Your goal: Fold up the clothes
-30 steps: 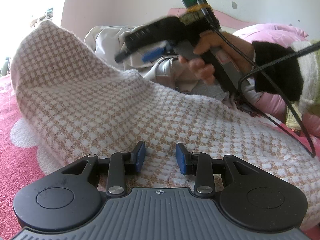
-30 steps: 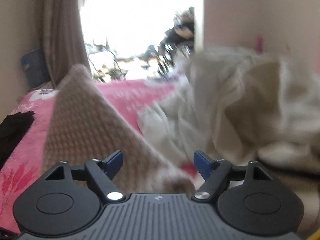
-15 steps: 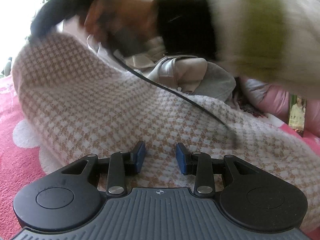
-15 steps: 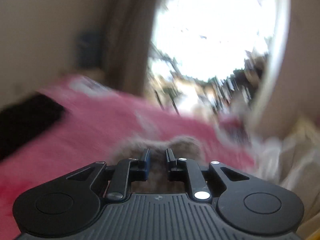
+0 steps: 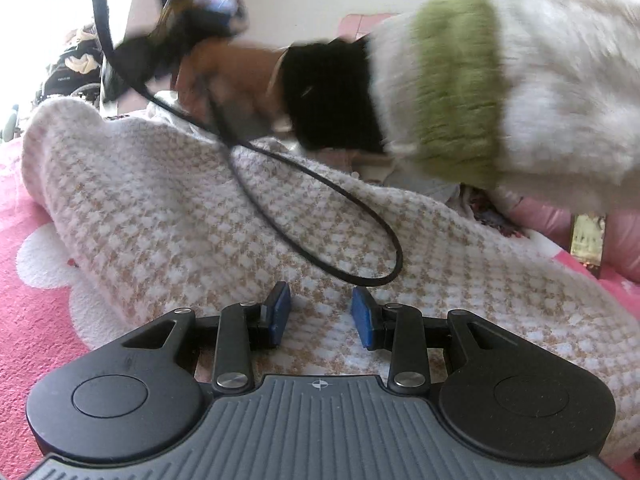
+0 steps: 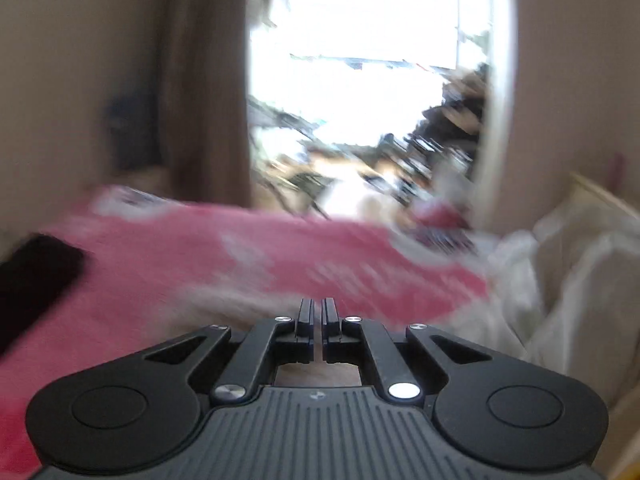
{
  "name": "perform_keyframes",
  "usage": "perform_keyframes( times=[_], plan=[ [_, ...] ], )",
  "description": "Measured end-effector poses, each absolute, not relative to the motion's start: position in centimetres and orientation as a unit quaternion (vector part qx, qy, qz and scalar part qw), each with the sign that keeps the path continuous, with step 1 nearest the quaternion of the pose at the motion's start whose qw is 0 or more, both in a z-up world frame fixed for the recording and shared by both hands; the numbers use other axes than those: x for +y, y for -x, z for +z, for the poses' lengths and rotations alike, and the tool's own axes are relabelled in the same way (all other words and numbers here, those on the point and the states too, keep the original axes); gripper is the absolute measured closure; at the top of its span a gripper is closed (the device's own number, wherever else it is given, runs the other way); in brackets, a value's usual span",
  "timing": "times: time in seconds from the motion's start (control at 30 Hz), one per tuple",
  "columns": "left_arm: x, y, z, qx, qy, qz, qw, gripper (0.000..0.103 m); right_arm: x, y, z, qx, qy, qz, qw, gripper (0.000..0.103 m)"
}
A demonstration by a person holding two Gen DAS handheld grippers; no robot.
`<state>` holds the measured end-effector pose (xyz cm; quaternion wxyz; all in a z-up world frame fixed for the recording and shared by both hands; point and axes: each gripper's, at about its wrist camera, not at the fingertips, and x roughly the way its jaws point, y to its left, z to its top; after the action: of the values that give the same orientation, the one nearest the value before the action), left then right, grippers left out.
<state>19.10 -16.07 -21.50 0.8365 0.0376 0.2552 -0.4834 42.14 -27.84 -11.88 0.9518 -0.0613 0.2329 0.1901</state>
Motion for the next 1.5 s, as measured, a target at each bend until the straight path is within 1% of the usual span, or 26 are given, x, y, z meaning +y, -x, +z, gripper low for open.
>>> perform_keyframes(
  times=[0.07,0.1,0.17,0.23,0.3,0.37,0.47,0.5,0.57,0.6,0.7,0.73,0.77,0.83,0.87,0.93,0.97,1.0,1.07,1.1,1.17,1.27,1.33,1.4,1.5],
  plan=[
    [-16.1,-19.1,-21.5,0.255,-0.038,-0.483,0.837,0.069,-26.7,-41.0,-10.7,0.219,0.073,0.237,0.944,0.099],
    [-16.1,-19.1,-21.5,0.255,-0.038,-0.483,0.837,0.069,-25.7,-41.1,-11.3,0.227,0.088,0.249,0.937,0.100],
    [-16.2,-19.2,-21.4,0.254,-0.039,-0.483,0.837,0.069,-24.3,-43.0,-14.5,0.267,0.107,0.244,0.926,0.102],
    [-16.3,-19.1,-21.5,0.254,-0.039,-0.482,0.838,0.069,-24.3,-45.4,-18.3,0.309,0.080,0.226,0.920,0.103],
    [-16.4,-19.1,-21.5,0.253,-0.039,-0.482,0.838,0.069,-25.4,-45.8,-19.1,0.300,0.026,0.225,0.927,0.103],
    [-16.4,-19.0,-21.5,0.253,-0.039,-0.482,0.838,0.069,-25.2,-45.3,-18.4,0.301,0.032,0.220,0.927,0.103],
    [-16.6,-18.9,-21.6,0.253,-0.040,-0.481,0.838,0.068,-25.1,-45.0,-16.0,0.301,0.035,0.219,0.928,0.103],
    [-16.6,-18.8,-21.6,0.253,-0.040,-0.481,0.839,0.068,-25.4,-45.1,-15.0,0.284,0.021,0.229,0.931,0.098],
    [-16.7,-18.9,-21.6,0.253,-0.039,-0.482,0.838,0.068,-25.1,-44.3,-12.9,0.250,0.003,0.271,0.929,0.098],
    [-16.7,-18.9,-21.6,0.253,-0.039,-0.482,0.838,0.068,-24.3,-44.4,-13.2,0.257,0.011,0.291,0.922,0.098],
    [-16.7,-19.1,-21.6,0.253,-0.039,-0.481,0.838,0.068,-21.6,-45.6,-17.6,0.310,0.067,0.306,0.898,0.099],
    [-16.7,-19.1,-21.6,0.253,-0.039,-0.481,0.839,0.068,-21.7,-45.9,-19.6,0.310,0.057,0.301,0.900,0.100],
    [-16.7,-19.1,-21.6,0.254,-0.038,-0.481,0.838,0.068,-22.3,-46.0,-19.9,0.306,0.024,0.300,0.903,0.103],
    [-16.7,-19.2,-21.6,0.255,-0.036,-0.482,0.838,0.068,-23.3,-46.3,-19.2,0.314,-0.024,0.295,0.902,0.103],
    [-16.7,-19.1,-21.6,0.254,-0.036,-0.482,0.838,0.068,-23.6,-45.8,-18.2,0.315,-0.028,0.295,0.902,0.103],
    [-16.8,-19.1,-21.6,0.253,-0.038,-0.482,0.838,0.068,-25.7,-44.5,-15.7,0.293,-0.051,0.283,0.912,0.099],
    [-16.8,-19.1,-21.6,0.253,-0.038,-0.482,0.838,0.068,-27.1,-44.0,-14.5,0.278,-0.067,0.273,0.918,0.095],
    [-16.8,-19.1,-21.6,0.253,-0.038,-0.482,0.838,0.068,-28.0,-43.8,-14.3,0.277,-0.068,0.261,0.922,0.094],
    [-16.8,-19.1,-21.7,0.253,-0.038,-0.483,0.838,0.068,-28.6,-44.9,-17.0,0.319,-0.027,0.224,0.921,0.094],
    [-16.8,-19.1,-21.7,0.253,-0.038,-0.483,0.838,0.068,-28.9,-45.4,-18.3,0.339,-0.006,0.205,0.918,0.098],
    [-16.8,-19.1,-21.7,0.253,-0.038,-0.483,0.837,0.068,-29.4,-46.2,-20.3,0.370,0.027,0.175,0.912,0.099],
    [-16.7,-19.0,-21.7,0.251,-0.037,-0.484,0.837,0.068,-30.0,-46.2,-18.0,0.372,0.021,0.175,0.911,0.101],
    [-17.0,-18.9,-21.8,0.252,-0.036,-0.485,0.837,0.068,-32.1,-44.9,-15.5,0.355,0.036,0.162,0.920,0.097],
    [-17.4,-18.9,-21.8,0.252,-0.035,-0.486,0.836,0.068,-35.1,-42.1,-11.7,0.324,0.046,0.153,0.932,0.094],
    [-17.6,-18.8,-21.8,0.253,-0.034,-0.486,0.836,0.068,-38.7,-36.6,-6.6,0.305,0.072,0.146,0.938,0.094]
  ],
)
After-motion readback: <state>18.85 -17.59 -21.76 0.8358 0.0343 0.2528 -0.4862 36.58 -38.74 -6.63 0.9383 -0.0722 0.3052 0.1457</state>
